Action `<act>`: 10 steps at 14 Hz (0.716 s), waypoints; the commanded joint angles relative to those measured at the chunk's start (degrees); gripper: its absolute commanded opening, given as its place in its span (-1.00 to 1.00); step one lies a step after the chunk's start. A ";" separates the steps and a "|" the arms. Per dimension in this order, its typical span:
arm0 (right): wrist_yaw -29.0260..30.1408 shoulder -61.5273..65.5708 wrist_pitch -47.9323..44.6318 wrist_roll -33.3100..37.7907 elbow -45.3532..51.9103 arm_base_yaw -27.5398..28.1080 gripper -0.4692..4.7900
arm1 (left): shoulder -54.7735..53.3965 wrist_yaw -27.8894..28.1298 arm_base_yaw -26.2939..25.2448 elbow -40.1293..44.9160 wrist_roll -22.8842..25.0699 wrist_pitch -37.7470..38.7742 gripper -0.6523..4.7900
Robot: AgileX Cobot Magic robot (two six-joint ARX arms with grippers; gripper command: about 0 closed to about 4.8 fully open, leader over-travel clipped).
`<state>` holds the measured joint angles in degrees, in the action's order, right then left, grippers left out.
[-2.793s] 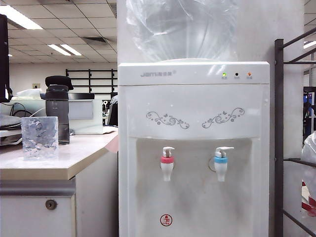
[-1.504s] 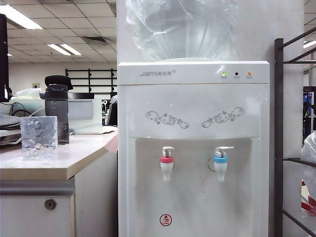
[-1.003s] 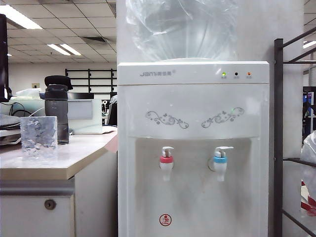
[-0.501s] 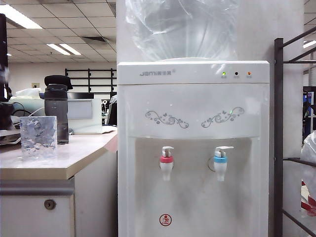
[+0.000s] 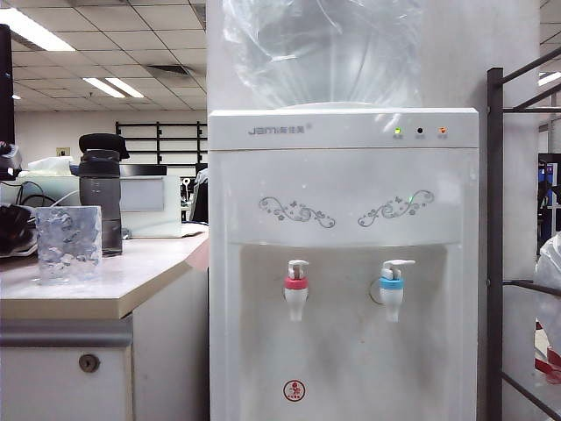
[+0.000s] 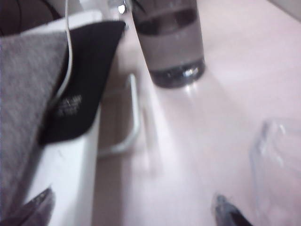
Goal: Pick up the plastic mug from the left desk, go to the hot water outlet of the water dispenser, press the vertical switch to get some water, then put the mug back on the desk.
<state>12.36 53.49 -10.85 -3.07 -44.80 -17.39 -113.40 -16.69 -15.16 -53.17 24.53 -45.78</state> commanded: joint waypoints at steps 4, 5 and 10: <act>-0.90 -0.11 -1.01 -0.15 -0.44 -0.13 1.00 | -0.96 -6.05 -0.76 -0.74 -11.06 -1.57 1.00; -0.92 -0.09 -1.01 -0.15 -0.44 -0.13 1.00 | -0.96 -7.61 -0.76 -0.74 -11.06 -1.49 1.00; -2.01 -0.02 -0.79 -0.15 -0.44 -0.13 1.00 | -3.87 -14.43 -0.66 -1.01 -8.70 -4.79 1.00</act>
<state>11.11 53.54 -10.85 -3.07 -44.80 -17.45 -116.81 -29.98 -15.86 -54.08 15.81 -49.67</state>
